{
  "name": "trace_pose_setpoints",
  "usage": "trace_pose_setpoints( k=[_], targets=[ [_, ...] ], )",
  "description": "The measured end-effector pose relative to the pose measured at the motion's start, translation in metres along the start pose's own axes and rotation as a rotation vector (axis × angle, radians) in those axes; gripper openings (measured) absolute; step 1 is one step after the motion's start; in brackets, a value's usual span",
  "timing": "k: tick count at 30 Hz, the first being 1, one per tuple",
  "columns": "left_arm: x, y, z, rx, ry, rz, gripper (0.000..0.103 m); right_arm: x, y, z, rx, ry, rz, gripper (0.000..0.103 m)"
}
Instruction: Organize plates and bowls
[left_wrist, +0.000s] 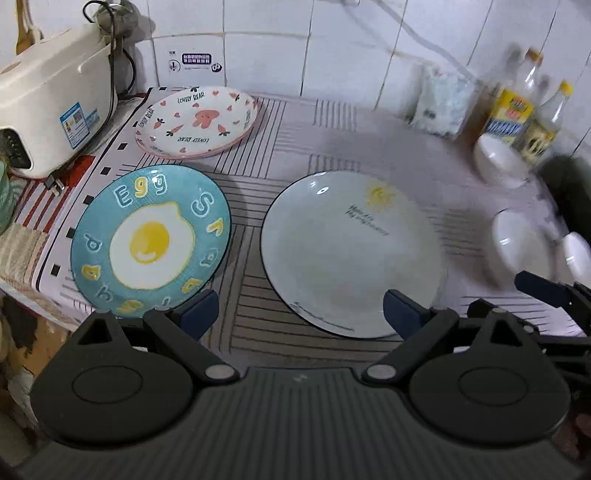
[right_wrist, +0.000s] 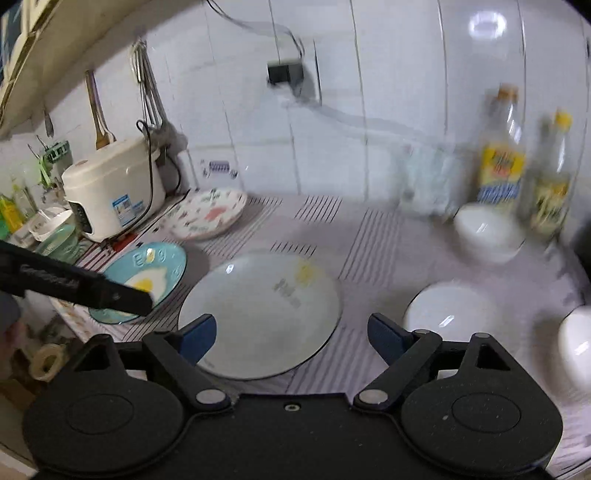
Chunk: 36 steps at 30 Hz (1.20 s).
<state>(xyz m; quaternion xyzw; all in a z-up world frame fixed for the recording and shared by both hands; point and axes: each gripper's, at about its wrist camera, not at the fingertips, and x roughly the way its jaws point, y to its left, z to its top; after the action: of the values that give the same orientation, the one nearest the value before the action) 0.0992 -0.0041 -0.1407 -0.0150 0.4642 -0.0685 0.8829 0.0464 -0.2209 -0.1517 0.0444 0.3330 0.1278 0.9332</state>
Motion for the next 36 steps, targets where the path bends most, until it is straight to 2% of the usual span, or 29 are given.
trace_pose_setpoints(
  k=[4,8,11,12,14,16,17,19,21,24,30,36],
  targets=[
    [0.034,0.0,-0.005,0.008,0.006,0.01,0.095,0.038,-0.014,-0.021,0.102,0.026,0.006,0.078],
    [0.058,0.004,-0.008,0.003,0.045,0.034,0.083,0.068,-0.029,-0.029,0.207,0.063,0.022,0.062],
    [0.068,0.005,-0.01,0.012,0.049,0.043,0.072,0.077,-0.034,-0.031,0.247,0.079,0.039,0.054],
    [0.069,0.004,-0.012,0.02,0.039,0.049,0.072,0.079,-0.035,-0.032,0.257,0.084,0.045,0.052],
    [0.07,0.002,-0.015,0.03,0.033,0.054,0.072,0.085,-0.036,-0.031,0.266,0.101,0.053,0.041],
    [0.075,0.001,-0.015,0.027,0.04,0.046,0.067,0.088,-0.037,-0.029,0.278,0.112,0.05,0.031],
    [0.078,0.001,-0.013,0.022,0.05,0.045,0.061,0.09,-0.038,-0.029,0.289,0.115,0.056,0.026],
    [0.084,0.003,-0.011,-0.001,0.063,0.037,0.057,0.093,-0.038,-0.027,0.303,0.12,0.061,0.02],
    [0.088,0.008,-0.008,-0.036,0.079,0.019,0.049,0.095,-0.038,-0.025,0.307,0.131,0.057,0.02],
    [0.092,0.018,-0.008,-0.089,0.08,-0.025,0.049,0.1,-0.04,-0.023,0.318,0.145,0.064,0.02],
    [0.099,0.02,0.001,-0.086,0.084,-0.043,0.044,0.109,-0.052,-0.029,0.398,0.101,0.102,0.016],
    [0.107,0.021,0.015,-0.168,0.151,-0.041,0.041,0.114,-0.053,-0.013,0.326,0.183,0.139,0.018]
  ],
)
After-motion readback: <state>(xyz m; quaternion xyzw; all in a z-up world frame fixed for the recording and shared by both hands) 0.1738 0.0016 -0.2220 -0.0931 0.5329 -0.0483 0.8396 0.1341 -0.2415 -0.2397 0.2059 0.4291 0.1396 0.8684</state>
